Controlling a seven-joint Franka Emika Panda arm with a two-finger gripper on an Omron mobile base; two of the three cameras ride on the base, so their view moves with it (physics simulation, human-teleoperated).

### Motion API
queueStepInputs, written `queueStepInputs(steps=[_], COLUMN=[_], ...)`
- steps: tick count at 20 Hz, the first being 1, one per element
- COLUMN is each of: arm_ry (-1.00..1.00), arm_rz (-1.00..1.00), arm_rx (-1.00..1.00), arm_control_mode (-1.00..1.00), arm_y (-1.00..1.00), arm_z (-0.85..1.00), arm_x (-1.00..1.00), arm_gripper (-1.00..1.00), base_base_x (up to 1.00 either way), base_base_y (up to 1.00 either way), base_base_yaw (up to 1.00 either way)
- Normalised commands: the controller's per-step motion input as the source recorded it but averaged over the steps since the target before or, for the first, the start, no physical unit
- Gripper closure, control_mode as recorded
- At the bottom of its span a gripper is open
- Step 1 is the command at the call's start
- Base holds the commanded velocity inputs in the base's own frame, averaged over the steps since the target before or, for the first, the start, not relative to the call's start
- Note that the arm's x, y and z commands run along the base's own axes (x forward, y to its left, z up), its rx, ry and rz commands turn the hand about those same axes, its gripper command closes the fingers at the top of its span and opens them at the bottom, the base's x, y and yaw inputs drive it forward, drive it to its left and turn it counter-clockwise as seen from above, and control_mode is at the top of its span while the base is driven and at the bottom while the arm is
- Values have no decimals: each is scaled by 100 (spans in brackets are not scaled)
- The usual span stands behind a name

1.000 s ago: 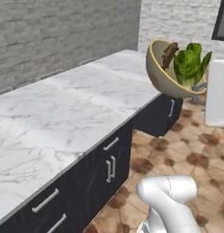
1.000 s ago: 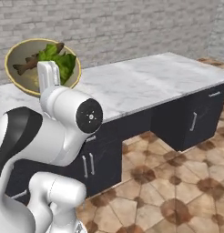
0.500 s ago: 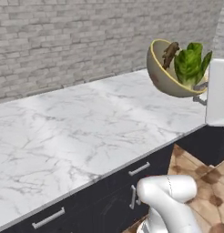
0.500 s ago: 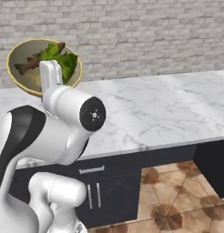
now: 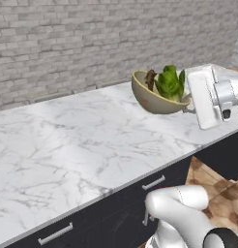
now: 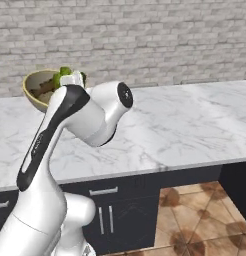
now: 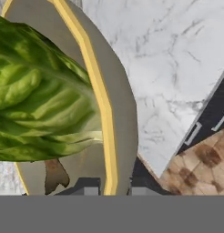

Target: The microwave is finished heating the fish and lettuce. Take the bowl containing the food and place it on the dining counter.

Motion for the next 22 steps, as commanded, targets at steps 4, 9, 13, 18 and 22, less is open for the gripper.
queueStepInputs(steps=[4,9,13,18,22], arm_ry=[33,14,1,3,0], arm_rz=[32,20,4,0,0], arm_rx=[-31,-14,-24,-10,-2], arm_control_mode=[-100,-100,-100,-100,-100], arm_y=[1,39,77,81,76], arm_z=[-79,-41,-96,-76,-50], arm_x=[82,22,78,98,100], arm_gripper=[100,100,100,100,100], base_base_x=[0,0,0,0,0], base_base_y=[0,0,0,0,0], base_base_yaw=[0,0,0,0,0])
